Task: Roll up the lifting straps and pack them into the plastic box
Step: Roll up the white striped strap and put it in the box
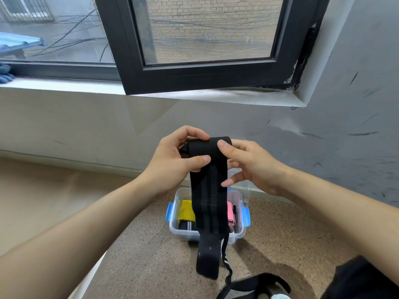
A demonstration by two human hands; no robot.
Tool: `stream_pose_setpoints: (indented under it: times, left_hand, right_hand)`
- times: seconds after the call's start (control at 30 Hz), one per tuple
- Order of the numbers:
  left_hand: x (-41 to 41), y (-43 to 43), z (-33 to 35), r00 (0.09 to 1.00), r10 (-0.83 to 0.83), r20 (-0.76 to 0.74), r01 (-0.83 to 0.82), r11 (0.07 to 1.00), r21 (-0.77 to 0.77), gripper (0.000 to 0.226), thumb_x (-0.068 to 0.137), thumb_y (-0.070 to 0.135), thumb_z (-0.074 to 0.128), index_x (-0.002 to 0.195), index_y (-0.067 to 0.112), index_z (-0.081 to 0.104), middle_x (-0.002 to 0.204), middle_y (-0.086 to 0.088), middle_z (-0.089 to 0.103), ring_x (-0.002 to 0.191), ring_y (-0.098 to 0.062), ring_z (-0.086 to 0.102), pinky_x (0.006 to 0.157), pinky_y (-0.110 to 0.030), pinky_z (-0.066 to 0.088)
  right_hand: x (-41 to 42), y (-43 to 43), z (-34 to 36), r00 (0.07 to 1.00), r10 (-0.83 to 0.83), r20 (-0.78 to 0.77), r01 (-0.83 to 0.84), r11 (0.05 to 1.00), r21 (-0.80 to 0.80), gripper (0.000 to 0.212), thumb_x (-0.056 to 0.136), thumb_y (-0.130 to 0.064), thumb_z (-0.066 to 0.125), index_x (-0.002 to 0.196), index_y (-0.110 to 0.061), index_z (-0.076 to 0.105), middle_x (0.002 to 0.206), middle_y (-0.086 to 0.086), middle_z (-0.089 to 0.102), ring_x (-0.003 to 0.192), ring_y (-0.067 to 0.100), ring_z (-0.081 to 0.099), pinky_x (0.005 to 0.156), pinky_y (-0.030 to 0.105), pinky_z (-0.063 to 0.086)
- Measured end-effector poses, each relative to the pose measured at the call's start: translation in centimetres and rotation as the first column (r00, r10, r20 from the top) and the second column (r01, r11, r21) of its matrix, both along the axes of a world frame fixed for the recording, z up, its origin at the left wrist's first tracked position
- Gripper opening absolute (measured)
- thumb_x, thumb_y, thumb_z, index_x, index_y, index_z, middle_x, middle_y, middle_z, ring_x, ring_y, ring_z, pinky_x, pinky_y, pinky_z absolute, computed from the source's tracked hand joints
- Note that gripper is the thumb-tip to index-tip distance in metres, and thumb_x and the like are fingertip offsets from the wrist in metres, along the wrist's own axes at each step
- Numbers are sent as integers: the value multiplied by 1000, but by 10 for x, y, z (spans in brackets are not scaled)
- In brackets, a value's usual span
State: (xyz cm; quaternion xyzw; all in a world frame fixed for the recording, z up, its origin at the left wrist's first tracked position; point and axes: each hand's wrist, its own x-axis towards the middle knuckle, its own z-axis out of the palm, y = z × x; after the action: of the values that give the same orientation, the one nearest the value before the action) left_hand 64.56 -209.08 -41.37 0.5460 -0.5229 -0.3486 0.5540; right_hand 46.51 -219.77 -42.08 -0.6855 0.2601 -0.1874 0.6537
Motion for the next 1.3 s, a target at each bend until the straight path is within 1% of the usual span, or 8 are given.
stream_pose_setpoints:
  times: [0.17, 0.33, 0.57, 0.77, 0.93, 1.1, 1.17, 1.3]
  left_hand:
    - [5, -2, -2, 999, -3, 38, -1, 994, 110, 43, 85, 0, 78, 118, 24, 65, 112, -2, 68, 90, -10, 71, 74, -29, 60]
    - [7, -2, -4, 996, -32, -78, 52, 963, 264, 30, 92, 20, 73, 121, 27, 67, 112, -2, 73, 100, -16, 73, 70, -30, 58]
    - [7, -2, 2, 991, -15, -135, 54, 954, 295, 35, 95, 45, 63, 121, 22, 69, 113, -6, 74, 93, -17, 74, 74, -32, 60]
    - [10, -4, 0, 994, 24, -109, 0, 977, 215, 25, 91, 23, 75, 115, 19, 69, 102, -6, 64, 87, -17, 69, 62, -26, 56]
    - [12, -3, 1, 997, 18, -75, -8, 991, 136, 40, 77, 19, 84, 113, 24, 69, 99, 0, 69, 89, -21, 71, 74, -34, 60]
    - [9, -2, 1, 999, 37, -31, -34, 997, 73, 41, 84, 2, 79, 117, 20, 64, 100, -7, 63, 77, -7, 67, 67, -21, 55]
    - [9, -2, -2, 1000, 26, 4, -27, 998, 55, 42, 83, -2, 79, 116, 18, 63, 101, -6, 65, 82, -10, 67, 74, -24, 57]
    - [9, -2, -8, 998, -14, 65, 11, 999, 39, 43, 82, -3, 80, 114, 20, 64, 105, -4, 66, 89, -13, 67, 80, -27, 57]
  right_hand:
    - [0, 1, -1, 999, -40, 27, 41, 998, -53, 31, 100, -33, 60, 122, -13, 69, 113, 15, 71, 91, 21, 70, 57, 29, 57]
    - [-1, -1, 2, 993, -52, 105, 60, 996, -68, 27, 99, -23, 61, 122, -11, 67, 109, 1, 73, 97, 13, 71, 63, 30, 59]
    - [-1, -1, -1, 987, -58, 153, 82, 985, -154, 26, 96, -8, 66, 121, -10, 64, 106, 4, 70, 101, 19, 72, 78, 41, 63]
    - [-2, -2, 0, 989, -58, 136, 80, 982, -169, 39, 91, 3, 68, 124, -19, 65, 114, 9, 68, 102, 32, 68, 74, 36, 62]
    - [-3, -2, 2, 1000, -11, 19, 12, 999, -44, 36, 95, -18, 68, 130, -25, 63, 122, 9, 69, 109, 29, 70, 73, 42, 61]
    - [-1, 5, 5, 998, 47, -35, -44, 996, 82, 44, 99, -54, 49, 130, -28, 65, 127, 21, 64, 104, 40, 69, 67, 39, 60]
    - [1, 7, 5, 999, 20, -29, -17, 995, 100, 50, 98, -58, 46, 130, -24, 65, 124, 24, 64, 93, 32, 66, 59, 34, 58]
    - [2, 11, 2, 1000, -27, -11, 28, 994, 102, 43, 100, -52, 50, 126, -22, 66, 118, 14, 66, 97, 26, 69, 46, 29, 52]
